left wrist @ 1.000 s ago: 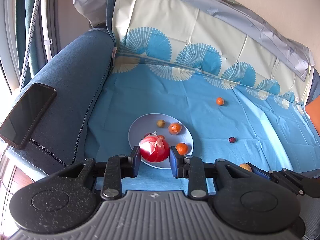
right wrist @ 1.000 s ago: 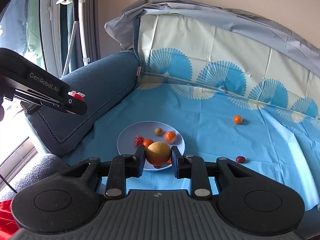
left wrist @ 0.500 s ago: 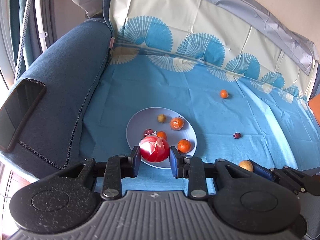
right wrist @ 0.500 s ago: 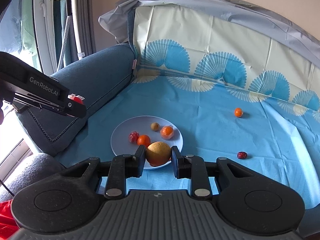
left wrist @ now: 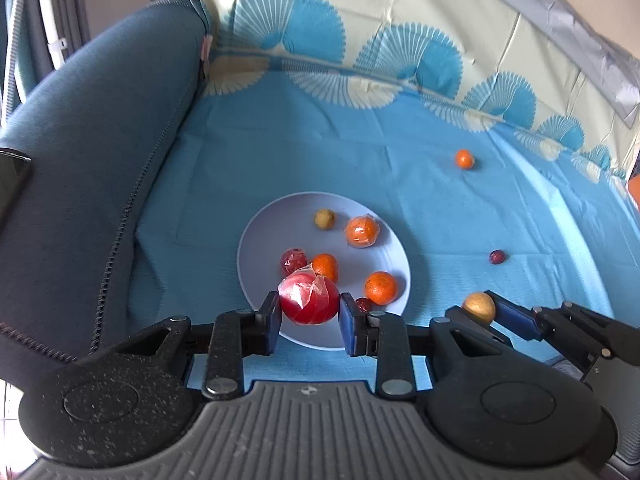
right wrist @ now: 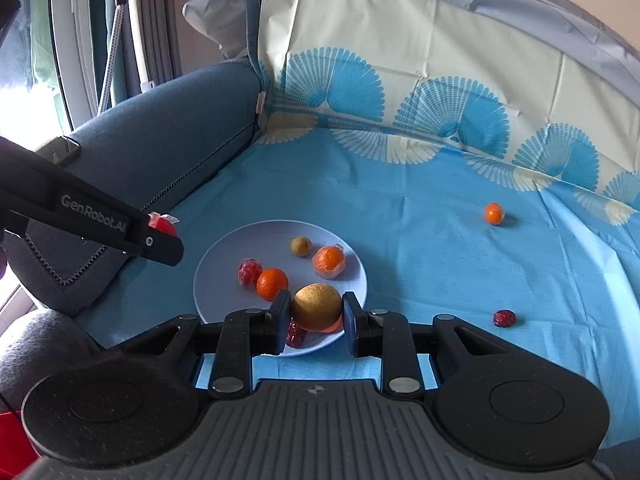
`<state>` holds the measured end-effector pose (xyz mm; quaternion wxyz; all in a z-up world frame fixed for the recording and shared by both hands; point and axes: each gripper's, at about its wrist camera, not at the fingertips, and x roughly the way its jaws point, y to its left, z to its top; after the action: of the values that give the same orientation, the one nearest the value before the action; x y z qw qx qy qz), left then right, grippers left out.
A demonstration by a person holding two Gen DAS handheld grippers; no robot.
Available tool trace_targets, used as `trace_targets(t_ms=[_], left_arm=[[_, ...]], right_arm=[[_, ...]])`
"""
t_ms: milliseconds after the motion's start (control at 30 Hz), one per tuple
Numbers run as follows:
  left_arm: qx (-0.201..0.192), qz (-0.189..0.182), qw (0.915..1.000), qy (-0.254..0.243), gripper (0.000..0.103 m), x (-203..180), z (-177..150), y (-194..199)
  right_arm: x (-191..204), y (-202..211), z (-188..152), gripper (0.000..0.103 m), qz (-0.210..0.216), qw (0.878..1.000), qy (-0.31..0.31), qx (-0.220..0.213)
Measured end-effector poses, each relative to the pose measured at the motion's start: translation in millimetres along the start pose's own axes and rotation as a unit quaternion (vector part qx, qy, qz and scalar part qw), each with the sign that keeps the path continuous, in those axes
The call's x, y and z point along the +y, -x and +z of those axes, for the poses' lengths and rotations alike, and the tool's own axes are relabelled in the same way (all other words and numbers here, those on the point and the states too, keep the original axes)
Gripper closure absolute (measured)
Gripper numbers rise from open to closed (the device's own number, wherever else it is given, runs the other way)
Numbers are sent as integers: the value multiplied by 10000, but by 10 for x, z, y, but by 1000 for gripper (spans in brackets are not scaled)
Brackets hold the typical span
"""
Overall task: Organize fruits
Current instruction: 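Carry plum and yellow fruit over the plate and open both tools to release, then withdraw both tools from the plate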
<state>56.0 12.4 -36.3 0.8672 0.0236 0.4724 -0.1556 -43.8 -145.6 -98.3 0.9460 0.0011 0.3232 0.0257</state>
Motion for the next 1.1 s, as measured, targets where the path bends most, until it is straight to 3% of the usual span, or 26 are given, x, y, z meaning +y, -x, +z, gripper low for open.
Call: trace_targets(t_ms=[333, 667, 733, 767, 800, 833, 900, 1100], left_arm=[[483, 102, 9986, -183, 69, 41, 101, -727], [787, 93, 9959, -446, 69, 105, 147, -1151], [739, 49, 9959, -514, 53, 112, 188, -1159], [671, 23, 9964, -522, 26, 123, 216, -1140], [539, 59, 9973, -492, 3, 139, 243, -1098], [366, 100, 9982, -455, 0, 160, 257, -1047], [177, 88, 9988, -447, 0, 187, 277, -946], [372, 147, 9989, -248, 0, 276, 159, -681]], right_arm=[[-19, -653, 88, 74, 138, 9987, 373, 306], [-2, -1148, 62, 74, 263, 9951, 675, 669], [-13, -1197, 74, 73, 231, 9952, 681, 658], [-11, -1211, 86, 71, 227, 9950, 722, 645], [-9, -1216, 98, 62, 232, 9947, 774, 628], [-16, -1211, 108, 49, 222, 9948, 802, 585], [-24, -1178, 125, 37, 160, 9946, 853, 561], [-5, -819, 15, 17, 162, 9940, 786, 746]])
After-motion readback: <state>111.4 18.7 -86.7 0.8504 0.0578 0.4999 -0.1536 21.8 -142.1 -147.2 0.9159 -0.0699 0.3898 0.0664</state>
